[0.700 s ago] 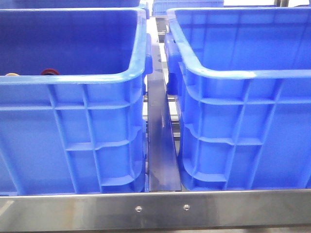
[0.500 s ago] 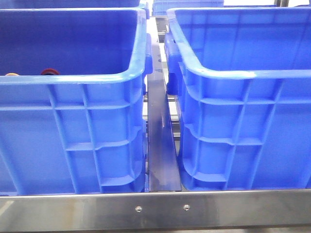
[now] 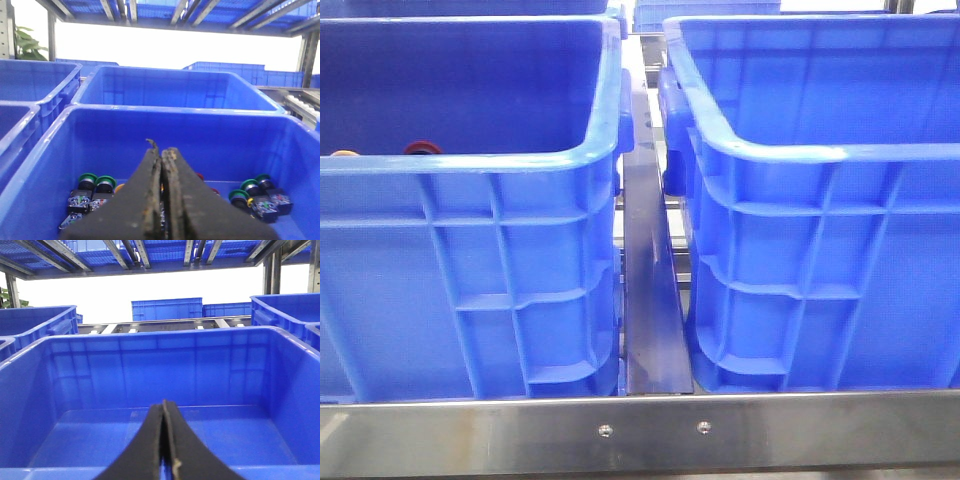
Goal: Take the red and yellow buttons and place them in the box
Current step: 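Move the left gripper over the push buttons in the nearer-left bin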
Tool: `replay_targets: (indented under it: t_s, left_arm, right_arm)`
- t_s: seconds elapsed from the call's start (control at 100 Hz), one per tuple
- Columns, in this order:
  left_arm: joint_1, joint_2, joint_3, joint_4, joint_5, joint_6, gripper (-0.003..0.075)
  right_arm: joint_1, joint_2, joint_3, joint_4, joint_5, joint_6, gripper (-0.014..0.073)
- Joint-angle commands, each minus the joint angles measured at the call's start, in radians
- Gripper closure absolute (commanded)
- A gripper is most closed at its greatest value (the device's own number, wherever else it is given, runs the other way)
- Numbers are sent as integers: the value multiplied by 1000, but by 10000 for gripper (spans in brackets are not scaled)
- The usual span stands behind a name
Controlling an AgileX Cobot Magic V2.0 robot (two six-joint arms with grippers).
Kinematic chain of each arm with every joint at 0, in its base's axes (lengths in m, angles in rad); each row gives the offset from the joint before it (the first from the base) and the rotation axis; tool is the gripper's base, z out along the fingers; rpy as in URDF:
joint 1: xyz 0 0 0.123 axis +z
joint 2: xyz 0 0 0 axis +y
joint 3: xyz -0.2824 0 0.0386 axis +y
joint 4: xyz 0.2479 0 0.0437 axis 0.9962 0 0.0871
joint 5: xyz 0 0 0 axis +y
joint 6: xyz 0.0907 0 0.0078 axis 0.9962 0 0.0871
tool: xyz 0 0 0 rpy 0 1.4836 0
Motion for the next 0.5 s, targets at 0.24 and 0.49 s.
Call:
replay_targets:
  t_s: [0.24, 0.49]
  left_arm:
    - [4, 427, -477, -14, 369, 0, 739]
    - [4, 666, -611, -19, 449, 0, 739]
  right_arm:
    - [-4, -27, -10, -8, -80, -4, 699]
    - [-4, -27, -10, -8, -80, -4, 699]
